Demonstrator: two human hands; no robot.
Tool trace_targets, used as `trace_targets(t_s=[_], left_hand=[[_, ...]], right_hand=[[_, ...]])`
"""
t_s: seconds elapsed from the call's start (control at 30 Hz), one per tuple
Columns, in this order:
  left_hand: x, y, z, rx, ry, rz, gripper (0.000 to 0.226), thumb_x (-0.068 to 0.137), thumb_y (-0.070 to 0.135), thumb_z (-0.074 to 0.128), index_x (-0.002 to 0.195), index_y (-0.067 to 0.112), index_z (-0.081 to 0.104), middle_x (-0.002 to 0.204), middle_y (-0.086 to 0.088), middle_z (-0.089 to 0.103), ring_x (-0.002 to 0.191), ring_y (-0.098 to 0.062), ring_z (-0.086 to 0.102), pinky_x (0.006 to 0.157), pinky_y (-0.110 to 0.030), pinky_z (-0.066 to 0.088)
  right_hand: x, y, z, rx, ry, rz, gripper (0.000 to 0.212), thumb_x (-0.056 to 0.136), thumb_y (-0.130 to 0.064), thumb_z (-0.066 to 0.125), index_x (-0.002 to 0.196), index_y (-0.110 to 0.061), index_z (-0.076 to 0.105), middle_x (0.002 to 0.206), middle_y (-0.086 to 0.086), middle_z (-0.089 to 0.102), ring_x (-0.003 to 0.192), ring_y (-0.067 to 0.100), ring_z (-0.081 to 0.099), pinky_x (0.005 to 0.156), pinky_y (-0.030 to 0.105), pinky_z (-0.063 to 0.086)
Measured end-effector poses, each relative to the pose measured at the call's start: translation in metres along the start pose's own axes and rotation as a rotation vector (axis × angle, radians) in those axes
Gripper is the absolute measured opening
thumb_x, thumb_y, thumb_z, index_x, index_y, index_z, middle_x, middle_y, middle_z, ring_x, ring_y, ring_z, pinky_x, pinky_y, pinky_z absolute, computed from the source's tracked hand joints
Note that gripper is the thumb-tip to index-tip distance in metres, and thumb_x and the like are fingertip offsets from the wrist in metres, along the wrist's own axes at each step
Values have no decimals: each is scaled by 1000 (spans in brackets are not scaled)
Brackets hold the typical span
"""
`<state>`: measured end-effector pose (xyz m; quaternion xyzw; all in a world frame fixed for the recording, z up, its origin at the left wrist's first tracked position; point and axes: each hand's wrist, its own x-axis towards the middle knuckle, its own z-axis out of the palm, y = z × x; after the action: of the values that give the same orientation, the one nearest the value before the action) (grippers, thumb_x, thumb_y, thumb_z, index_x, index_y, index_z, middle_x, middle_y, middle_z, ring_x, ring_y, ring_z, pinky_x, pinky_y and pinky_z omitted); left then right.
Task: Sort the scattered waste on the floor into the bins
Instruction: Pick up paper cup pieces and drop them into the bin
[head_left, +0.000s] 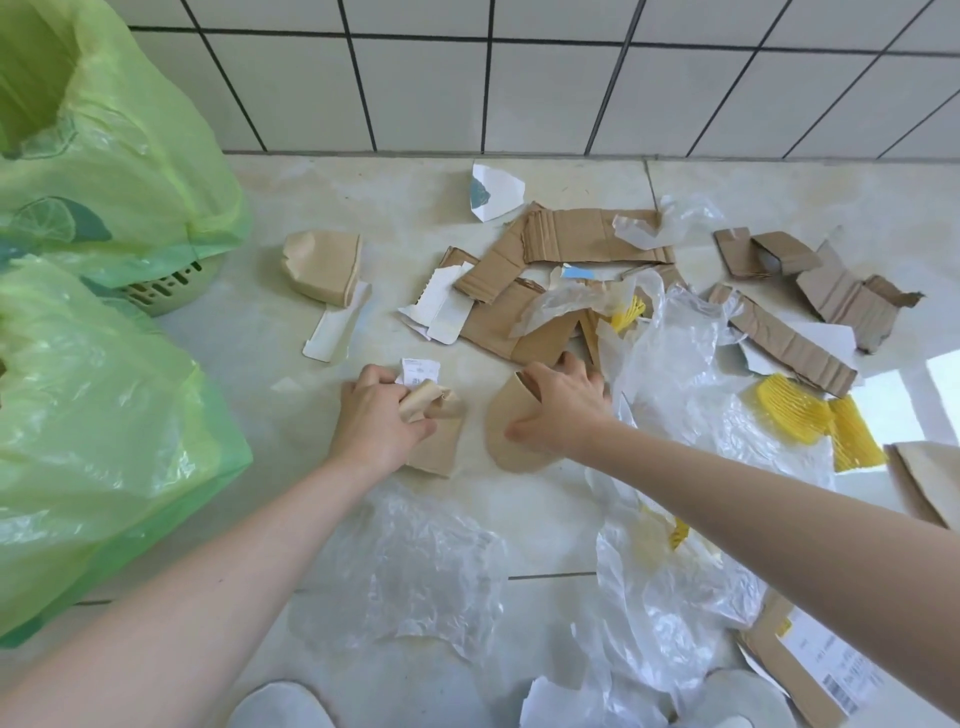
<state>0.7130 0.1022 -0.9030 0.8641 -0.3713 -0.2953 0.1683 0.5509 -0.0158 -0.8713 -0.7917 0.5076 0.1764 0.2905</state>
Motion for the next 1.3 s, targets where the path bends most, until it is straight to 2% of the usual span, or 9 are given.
trace_targets(t_s=[0.17, 0.3, 0.5, 0.67, 0.8, 0.97, 1.07, 1.2, 1.3], left_hand=[[-8, 5, -1, -87, 1, -50, 25, 79, 21, 74, 102, 11, 69, 109, 2, 38, 88, -21, 54, 81, -27, 41], [-16, 6, -7, -192, 21, -68, 12, 78, 15, 74, 73, 17, 63, 78, 0, 54, 73, -21, 51, 59, -27, 35], [-41, 12, -31, -362, 111, -42, 7, 79, 10, 68, 84, 15, 70, 66, 5, 60, 68, -19, 54, 56, -21, 40], [-70, 9, -63, -417, 297, 37, 22, 80, 10, 66, 95, 18, 53, 77, 13, 59, 79, -18, 58, 60, -23, 35], [-101, 7, -102, -535, 432, 68, 33, 82, 6, 58, 108, 22, 45, 84, 13, 56, 74, -11, 57, 58, -23, 39], [-138, -5, -155, -609, 626, 77, 39, 80, 7, 57, 111, 28, 46, 99, 5, 58, 78, -11, 55, 62, -24, 39], [-152, -22, -184, -603, 749, 40, 39, 79, 8, 58, 110, 28, 47, 94, 7, 57, 80, -7, 56, 66, -23, 42], [-159, -48, -213, -648, 867, -69, 34, 81, 13, 57, 108, 30, 46, 102, 1, 58, 82, -13, 57, 59, -18, 42], [-158, -64, -230, -670, 945, -201, 32, 85, 15, 53, 116, 24, 46, 97, 5, 53, 70, -4, 50, 47, -7, 37]], right_hand=[[3, 0, 6, 217, 23, -7, 39, 71, -23, 74, 103, -25, 52, 117, 11, 43, 97, 25, 44, 87, 33, 46], [-5, -4, 11, 252, -36, -73, 28, 68, -18, 76, 77, -24, 50, 91, 2, 60, 93, 26, 56, 72, 33, 49], [-34, -26, 2, 338, 19, -167, 31, 76, -17, 69, 102, -12, 53, 92, 4, 60, 88, 24, 57, 66, 30, 45], [-65, -55, -25, 708, -8, -158, 34, 80, -16, 62, 112, -12, 50, 99, 5, 60, 92, 23, 60, 71, 33, 50], [-88, -93, -43, 909, -74, -171, 47, 63, -27, 60, 109, -18, 56, 110, 9, 65, 102, 29, 63, 76, 40, 53], [-117, -145, -59, 988, -132, -317, 35, 80, -13, 60, 115, -15, 54, 115, 12, 64, 103, 30, 64, 80, 48, 54], [-128, -177, -63, 965, -141, -424, 40, 82, -11, 61, 120, -14, 50, 111, 10, 64, 95, 27, 65, 59, 34, 50], [-136, -218, -65, 977, -99, -466, 43, 82, -9, 62, 121, -17, 45, 111, 12, 64, 97, 30, 67, 77, 51, 58], [-136, -251, -65, 999, -97, -449, 42, 83, -11, 61, 120, -17, 43, 111, 9, 61, 95, 28, 66, 73, 43, 59]])
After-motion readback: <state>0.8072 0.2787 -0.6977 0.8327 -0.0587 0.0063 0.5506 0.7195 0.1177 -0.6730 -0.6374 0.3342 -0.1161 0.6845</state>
